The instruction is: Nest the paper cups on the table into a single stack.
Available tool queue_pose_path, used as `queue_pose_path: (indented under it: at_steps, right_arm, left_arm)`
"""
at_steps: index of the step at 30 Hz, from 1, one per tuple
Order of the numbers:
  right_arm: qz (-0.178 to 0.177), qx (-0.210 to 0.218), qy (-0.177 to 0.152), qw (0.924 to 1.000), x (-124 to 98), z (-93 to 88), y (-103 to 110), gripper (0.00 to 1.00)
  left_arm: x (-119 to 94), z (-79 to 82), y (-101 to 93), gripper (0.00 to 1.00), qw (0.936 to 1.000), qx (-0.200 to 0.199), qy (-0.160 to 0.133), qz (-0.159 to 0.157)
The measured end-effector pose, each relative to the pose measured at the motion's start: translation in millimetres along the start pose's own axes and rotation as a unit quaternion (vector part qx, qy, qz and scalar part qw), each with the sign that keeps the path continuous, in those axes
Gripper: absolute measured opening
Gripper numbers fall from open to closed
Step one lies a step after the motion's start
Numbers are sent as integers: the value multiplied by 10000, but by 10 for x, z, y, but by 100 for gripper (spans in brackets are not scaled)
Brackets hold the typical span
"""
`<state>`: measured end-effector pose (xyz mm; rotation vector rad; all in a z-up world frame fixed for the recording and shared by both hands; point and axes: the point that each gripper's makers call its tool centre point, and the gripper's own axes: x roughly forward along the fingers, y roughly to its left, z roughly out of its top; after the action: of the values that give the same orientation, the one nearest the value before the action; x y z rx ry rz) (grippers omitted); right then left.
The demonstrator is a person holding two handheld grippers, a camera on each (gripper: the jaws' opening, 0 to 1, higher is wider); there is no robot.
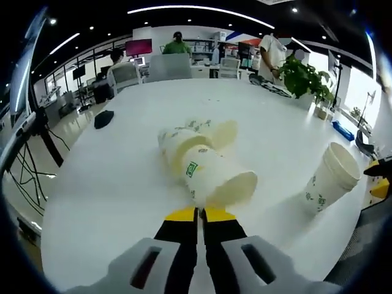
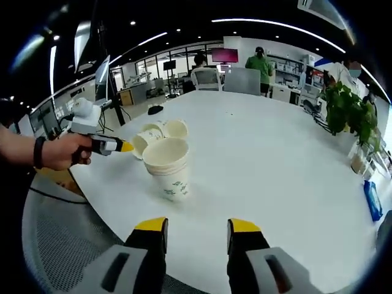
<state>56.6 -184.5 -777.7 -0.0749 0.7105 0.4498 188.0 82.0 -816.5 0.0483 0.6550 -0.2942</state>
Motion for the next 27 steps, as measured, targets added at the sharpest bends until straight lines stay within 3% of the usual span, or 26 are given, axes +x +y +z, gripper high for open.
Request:
queue_pose_path:
  at_steps: [16,27]
  right_arm:
    - [37,-61,-10,10000,-10,8,21,37]
    - [48,-52,-52,10000,-19,20,26,37]
  left_arm:
    - [-228,-91,-194,0,9992,222,-91,-330]
    - [-483,146,-263,0,9974,404,-394,-438]
